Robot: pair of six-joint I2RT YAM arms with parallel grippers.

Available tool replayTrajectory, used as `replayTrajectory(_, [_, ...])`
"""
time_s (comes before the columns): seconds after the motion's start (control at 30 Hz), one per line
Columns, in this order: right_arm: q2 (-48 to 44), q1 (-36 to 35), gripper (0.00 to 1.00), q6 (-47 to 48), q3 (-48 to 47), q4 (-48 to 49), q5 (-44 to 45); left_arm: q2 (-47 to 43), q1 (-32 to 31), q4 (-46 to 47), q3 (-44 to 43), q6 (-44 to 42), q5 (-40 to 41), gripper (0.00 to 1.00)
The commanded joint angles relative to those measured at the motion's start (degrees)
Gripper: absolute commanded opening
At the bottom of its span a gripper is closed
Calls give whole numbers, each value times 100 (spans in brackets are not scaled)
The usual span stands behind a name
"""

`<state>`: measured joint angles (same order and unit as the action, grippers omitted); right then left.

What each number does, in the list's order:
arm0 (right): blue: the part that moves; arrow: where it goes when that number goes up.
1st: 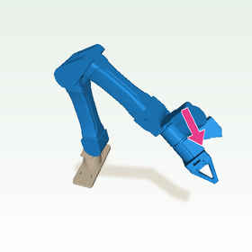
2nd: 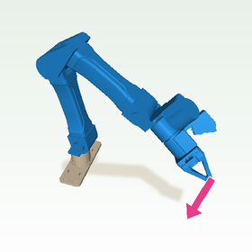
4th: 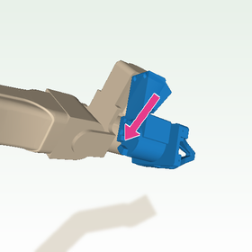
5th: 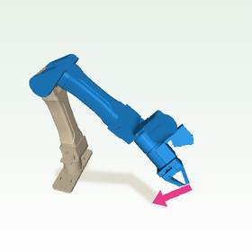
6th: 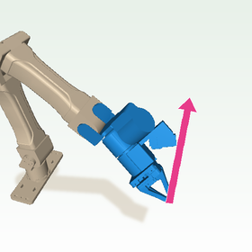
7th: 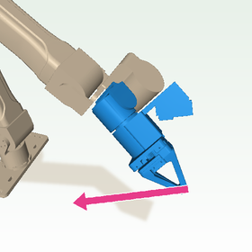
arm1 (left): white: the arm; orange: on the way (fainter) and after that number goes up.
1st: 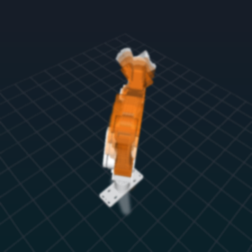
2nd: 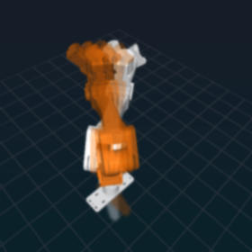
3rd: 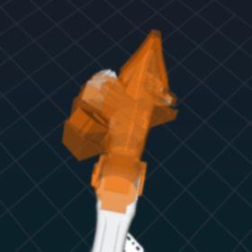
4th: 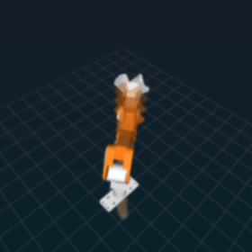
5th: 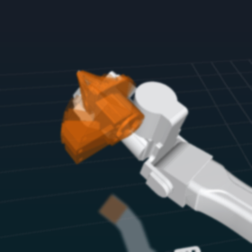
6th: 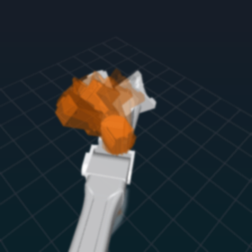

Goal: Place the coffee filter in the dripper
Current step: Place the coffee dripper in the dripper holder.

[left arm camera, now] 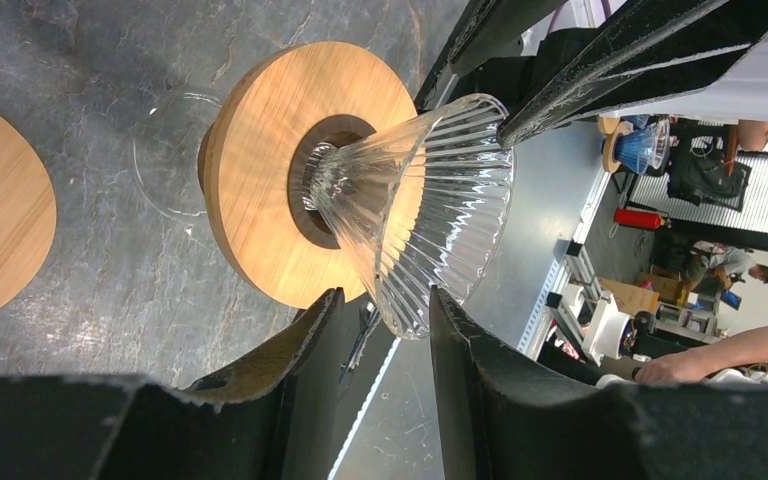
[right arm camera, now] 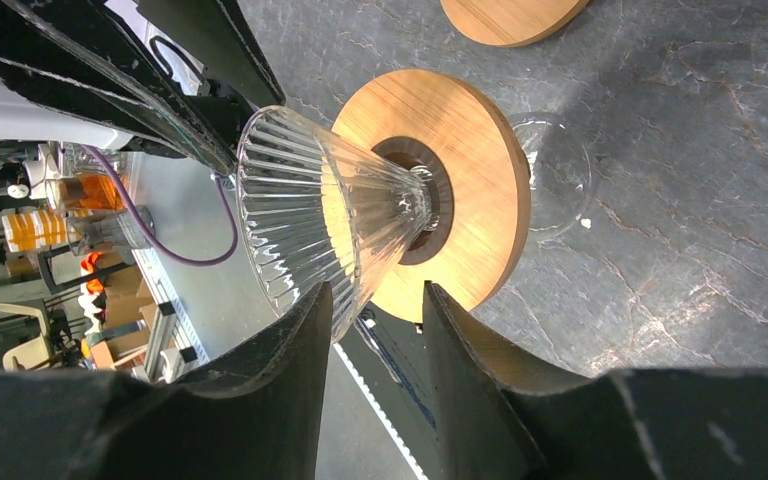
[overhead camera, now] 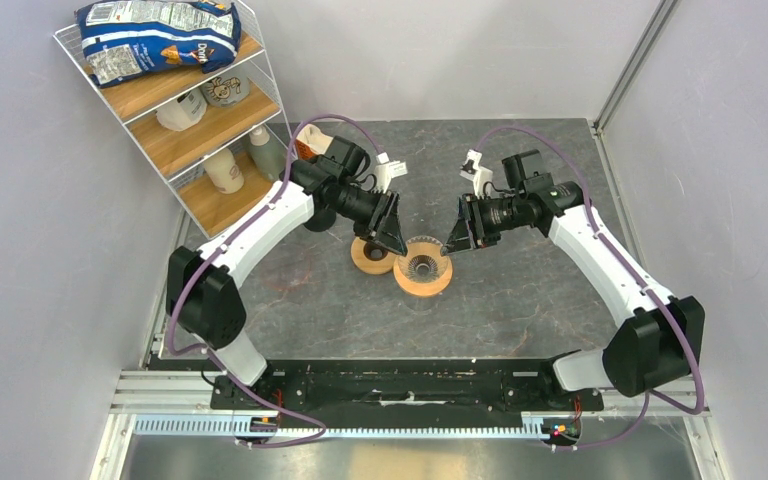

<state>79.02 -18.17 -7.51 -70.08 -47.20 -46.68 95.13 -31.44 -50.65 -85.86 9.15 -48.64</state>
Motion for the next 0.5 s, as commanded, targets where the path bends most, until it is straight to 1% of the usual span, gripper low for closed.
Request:
replayTrajectory(0.0, [68,-23,45,-30,-76,152,-54,84,-70,137,-4,149,-191,43])
replayTrajectory(0.2, [130,-28,42,-29,-78,131,-44,99,-108,100,104,79,-189,43])
replayTrajectory(0.47, [319,-36,38,-2,-128,132,22,226,-108,99,30,80,-172,34])
